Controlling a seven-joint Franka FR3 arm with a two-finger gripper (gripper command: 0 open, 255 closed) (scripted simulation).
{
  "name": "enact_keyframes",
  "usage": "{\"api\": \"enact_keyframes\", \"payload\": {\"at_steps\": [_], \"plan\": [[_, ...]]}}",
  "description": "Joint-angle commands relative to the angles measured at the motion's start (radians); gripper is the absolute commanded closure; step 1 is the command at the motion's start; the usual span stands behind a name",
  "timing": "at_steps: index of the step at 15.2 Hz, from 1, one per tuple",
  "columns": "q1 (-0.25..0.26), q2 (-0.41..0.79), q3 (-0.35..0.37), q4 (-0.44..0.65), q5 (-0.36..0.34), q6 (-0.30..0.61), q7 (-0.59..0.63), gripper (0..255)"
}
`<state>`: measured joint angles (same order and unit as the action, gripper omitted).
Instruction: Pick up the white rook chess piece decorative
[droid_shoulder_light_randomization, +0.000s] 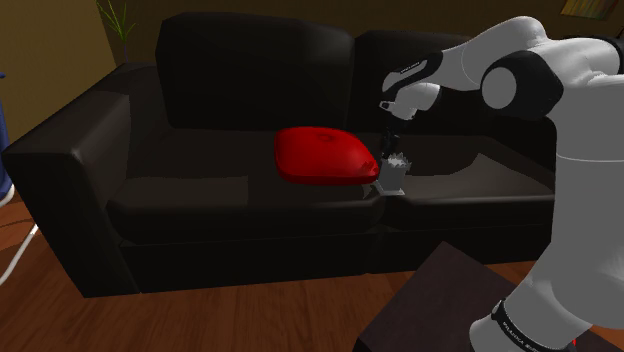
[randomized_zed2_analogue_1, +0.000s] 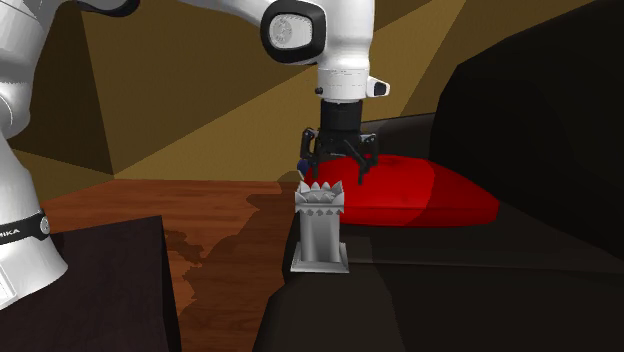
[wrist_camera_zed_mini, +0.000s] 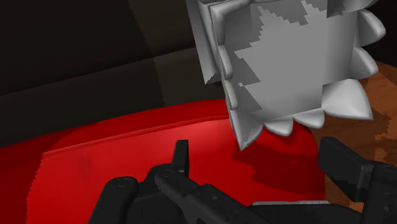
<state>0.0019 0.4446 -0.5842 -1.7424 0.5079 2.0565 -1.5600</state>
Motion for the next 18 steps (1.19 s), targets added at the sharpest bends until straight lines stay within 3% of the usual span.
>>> {"api": "enact_keyframes", "payload": {"at_steps": [1, 2, 11, 18], "plan": [[-0.002, 0.007, 0.002, 0.000, 0.005, 0.006, -0.004, 0], [-0.002, 0.004, 0.002, -0.004, 0.004, 0.007, -0.005, 255], [-0.002, 0.007, 0.002, 0.000, 0.005, 0.006, -0.004, 255], [0.006, -0.034, -0.014, 0.038, -0.031, -0.062, 0.029, 255]]}}
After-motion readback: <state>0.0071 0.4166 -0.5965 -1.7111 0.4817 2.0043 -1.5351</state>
